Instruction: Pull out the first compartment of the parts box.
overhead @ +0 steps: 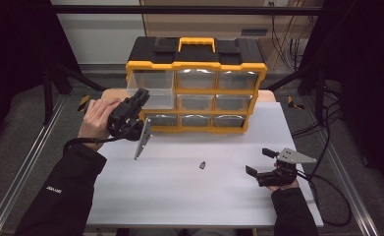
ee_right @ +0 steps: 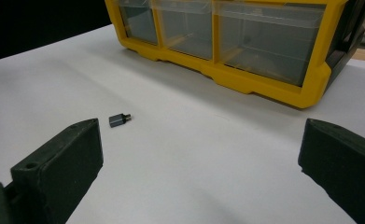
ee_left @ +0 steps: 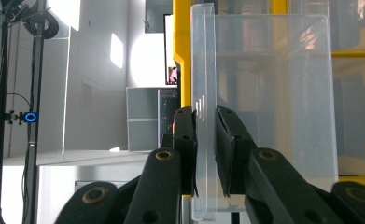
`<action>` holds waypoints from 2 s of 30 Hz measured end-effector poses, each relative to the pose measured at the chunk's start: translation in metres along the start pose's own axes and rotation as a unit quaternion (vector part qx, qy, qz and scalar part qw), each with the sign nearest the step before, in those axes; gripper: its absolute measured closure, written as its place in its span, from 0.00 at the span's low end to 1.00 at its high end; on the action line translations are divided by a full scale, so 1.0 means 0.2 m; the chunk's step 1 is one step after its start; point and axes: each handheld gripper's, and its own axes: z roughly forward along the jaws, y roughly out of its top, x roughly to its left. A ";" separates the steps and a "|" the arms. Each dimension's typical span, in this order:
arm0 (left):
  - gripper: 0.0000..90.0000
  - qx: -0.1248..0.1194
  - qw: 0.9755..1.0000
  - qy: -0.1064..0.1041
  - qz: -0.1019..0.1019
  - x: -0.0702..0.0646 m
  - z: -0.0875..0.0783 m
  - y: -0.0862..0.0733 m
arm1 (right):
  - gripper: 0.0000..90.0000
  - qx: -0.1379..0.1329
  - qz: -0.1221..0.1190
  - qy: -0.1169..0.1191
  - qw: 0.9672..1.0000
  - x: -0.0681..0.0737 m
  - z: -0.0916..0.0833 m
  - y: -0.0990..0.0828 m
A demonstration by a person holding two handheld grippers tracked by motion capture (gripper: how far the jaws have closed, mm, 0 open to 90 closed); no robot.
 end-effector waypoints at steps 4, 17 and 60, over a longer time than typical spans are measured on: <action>0.88 0.000 1.000 0.001 0.003 0.00 -0.01 0.00 | 0.00 0.000 0.000 0.000 1.000 0.00 0.00 0.00; 0.87 0.001 1.000 -0.001 -0.004 -0.01 -0.01 0.00 | 0.00 0.001 0.000 0.001 1.000 0.00 0.00 0.00; 0.43 0.036 0.976 -0.089 -0.195 0.08 0.00 0.04 | 0.00 -0.001 0.000 0.000 1.000 0.00 0.00 0.00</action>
